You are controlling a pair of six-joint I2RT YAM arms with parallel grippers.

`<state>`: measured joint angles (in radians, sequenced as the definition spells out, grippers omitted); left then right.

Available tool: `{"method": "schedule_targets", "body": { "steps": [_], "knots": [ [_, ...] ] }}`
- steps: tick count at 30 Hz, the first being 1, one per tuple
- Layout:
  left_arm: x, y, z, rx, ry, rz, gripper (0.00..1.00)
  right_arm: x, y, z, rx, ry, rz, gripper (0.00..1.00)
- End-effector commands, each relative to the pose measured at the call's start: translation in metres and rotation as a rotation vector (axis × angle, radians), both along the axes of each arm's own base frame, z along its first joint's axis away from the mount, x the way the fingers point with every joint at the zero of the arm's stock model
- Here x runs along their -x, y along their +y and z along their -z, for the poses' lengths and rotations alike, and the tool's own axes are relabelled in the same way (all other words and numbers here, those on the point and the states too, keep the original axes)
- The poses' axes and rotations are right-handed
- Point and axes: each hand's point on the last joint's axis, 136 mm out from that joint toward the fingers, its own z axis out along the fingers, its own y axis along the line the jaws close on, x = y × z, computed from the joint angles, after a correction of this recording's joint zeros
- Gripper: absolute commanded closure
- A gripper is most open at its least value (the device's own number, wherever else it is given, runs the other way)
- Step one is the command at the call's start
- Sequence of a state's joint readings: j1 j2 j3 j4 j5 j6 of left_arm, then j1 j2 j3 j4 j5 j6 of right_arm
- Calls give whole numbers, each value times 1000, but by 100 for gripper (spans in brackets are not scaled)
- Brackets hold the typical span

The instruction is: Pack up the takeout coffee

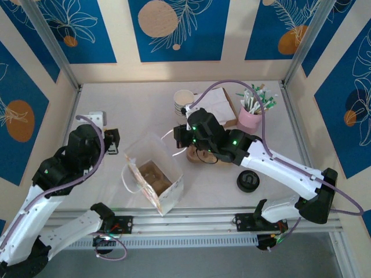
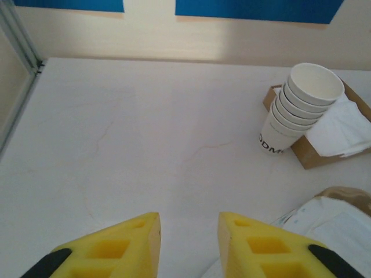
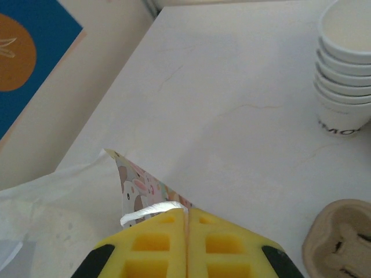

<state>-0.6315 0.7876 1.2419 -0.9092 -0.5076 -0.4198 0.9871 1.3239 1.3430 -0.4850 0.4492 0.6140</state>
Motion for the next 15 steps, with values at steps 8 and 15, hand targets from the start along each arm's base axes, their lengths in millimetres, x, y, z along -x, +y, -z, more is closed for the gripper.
{"method": "schedule_targets", "body": {
  "steps": [8,15],
  "knots": [
    [12,22,8,30,-7,-88,61,-20,-28,-15,-27,-71,166,100],
    [20,22,23,71,33,-86,57,-14,-22,-22,-46,-94,150,100]
  ]
}}
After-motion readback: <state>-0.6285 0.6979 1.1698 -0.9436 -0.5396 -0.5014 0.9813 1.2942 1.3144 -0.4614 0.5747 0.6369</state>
